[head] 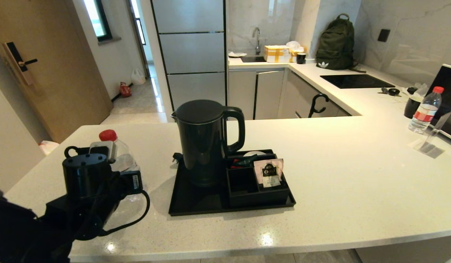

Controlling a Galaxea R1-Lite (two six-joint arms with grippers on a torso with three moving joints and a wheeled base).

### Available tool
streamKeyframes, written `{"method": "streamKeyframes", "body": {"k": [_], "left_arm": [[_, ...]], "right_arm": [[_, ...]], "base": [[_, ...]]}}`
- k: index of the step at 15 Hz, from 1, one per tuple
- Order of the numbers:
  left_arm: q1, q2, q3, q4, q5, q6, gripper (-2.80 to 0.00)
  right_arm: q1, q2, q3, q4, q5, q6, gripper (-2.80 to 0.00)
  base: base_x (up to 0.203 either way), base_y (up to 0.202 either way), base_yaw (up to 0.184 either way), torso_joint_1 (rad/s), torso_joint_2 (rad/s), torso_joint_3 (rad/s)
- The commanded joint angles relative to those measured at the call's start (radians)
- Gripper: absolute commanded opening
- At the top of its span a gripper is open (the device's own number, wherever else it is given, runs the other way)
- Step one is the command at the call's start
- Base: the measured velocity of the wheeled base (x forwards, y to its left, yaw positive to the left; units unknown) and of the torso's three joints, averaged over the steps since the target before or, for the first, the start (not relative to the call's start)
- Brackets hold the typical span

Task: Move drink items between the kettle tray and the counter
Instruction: Place it on the left

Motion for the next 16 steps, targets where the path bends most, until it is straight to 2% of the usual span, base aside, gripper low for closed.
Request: {"method": "streamKeyframes", "body": {"k": [1, 4, 8, 9, 16], "left_arm": [[0.047, 0.167, 0.054, -0.157, -0.008, 0.025, -2.8], [0.078, 0.289, 0.119, -0.378, -0.017, 0.095, -2.8], [0.079, 0.35, 0.144, -0.448, -0.015, 0.121, -2.8], [0.079, 0.348, 0.143, -0.448, -0.015, 0.122, 0.0], [0.078, 0.324, 0.139, -0.448, -0.017, 0.122, 0.0]], "right_arm": [[0.001, 0.0, 0.002, 0.0, -0.001, 0.0, -2.8], [0.001, 0.0, 0.002, 0.0, -0.001, 0.0, -2.8], [0.001, 0.0, 0.002, 0.0, -0.001, 0.0, -2.8], [0.001, 0.0, 0.002, 0.0, -0.001, 0.0, -2.8], [0.001, 0.0, 0.002, 0.0, -0.001, 0.0, -2.8]], "base": [[0.0, 0.0, 0.0, 0.0, 0.0, 0.0], [0.0, 0.0, 0.0, 0.0, 0.0, 0.0], [0.0, 0.0, 0.0, 0.0, 0.0, 0.0], [0.0, 0.0, 0.0, 0.0, 0.0, 0.0], [0.0, 0.0, 0.0, 0.0, 0.0, 0.0]]}}
